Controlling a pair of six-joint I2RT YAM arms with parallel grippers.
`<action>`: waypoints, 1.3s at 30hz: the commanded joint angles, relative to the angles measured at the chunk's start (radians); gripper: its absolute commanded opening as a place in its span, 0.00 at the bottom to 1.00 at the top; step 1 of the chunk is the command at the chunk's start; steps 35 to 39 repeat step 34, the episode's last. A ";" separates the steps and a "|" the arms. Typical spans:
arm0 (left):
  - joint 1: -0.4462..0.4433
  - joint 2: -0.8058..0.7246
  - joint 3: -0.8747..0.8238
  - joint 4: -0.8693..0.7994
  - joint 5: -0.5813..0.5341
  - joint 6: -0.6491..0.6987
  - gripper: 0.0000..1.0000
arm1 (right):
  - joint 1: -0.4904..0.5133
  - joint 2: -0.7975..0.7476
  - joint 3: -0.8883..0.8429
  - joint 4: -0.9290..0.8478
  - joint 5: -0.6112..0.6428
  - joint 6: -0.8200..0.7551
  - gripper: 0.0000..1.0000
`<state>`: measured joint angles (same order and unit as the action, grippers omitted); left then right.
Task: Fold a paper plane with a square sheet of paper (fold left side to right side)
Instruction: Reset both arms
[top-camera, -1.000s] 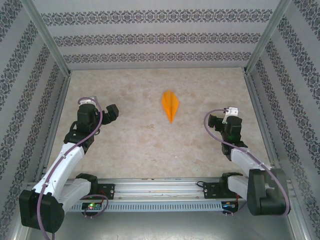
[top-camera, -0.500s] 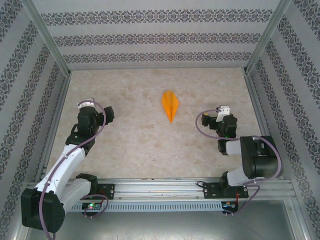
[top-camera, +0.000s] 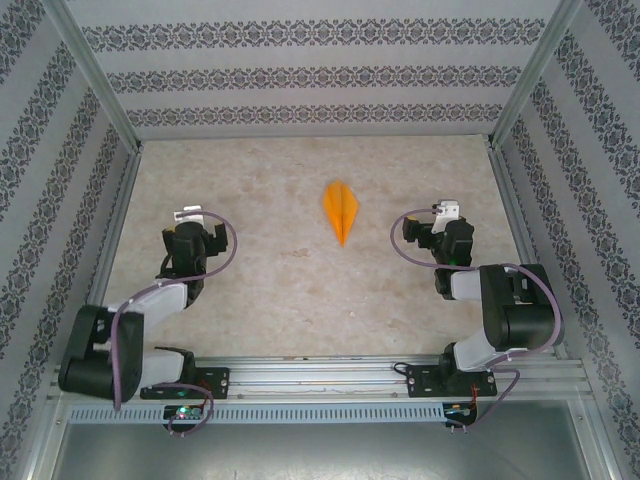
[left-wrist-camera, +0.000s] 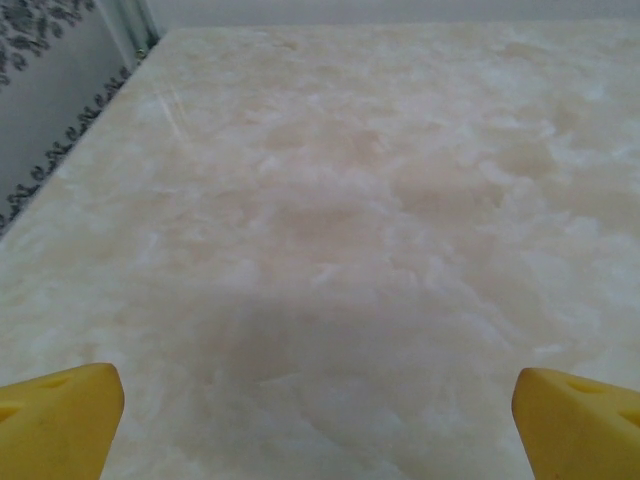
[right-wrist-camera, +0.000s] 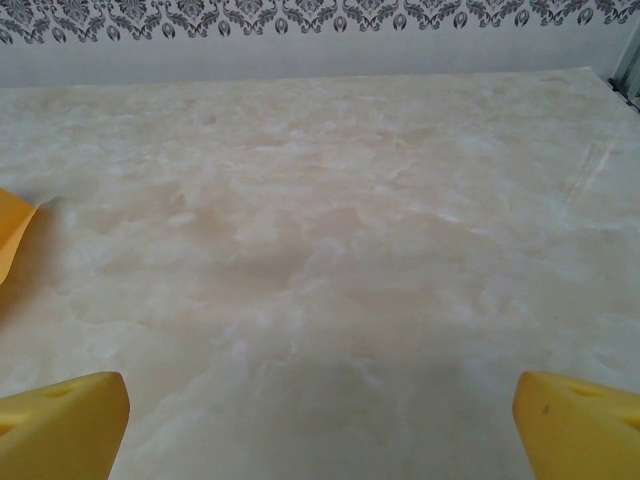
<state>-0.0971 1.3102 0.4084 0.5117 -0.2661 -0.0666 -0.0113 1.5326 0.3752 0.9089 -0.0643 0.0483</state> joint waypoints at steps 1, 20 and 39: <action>0.022 0.086 -0.029 0.289 0.053 0.076 1.00 | 0.000 -0.009 0.007 0.016 0.014 -0.008 0.98; 0.126 0.280 -0.031 0.451 0.314 0.039 1.00 | 0.001 -0.009 0.007 0.016 0.014 -0.007 0.98; 0.126 0.279 -0.031 0.453 0.312 0.043 1.00 | 0.005 -0.009 0.008 0.016 0.023 -0.010 0.98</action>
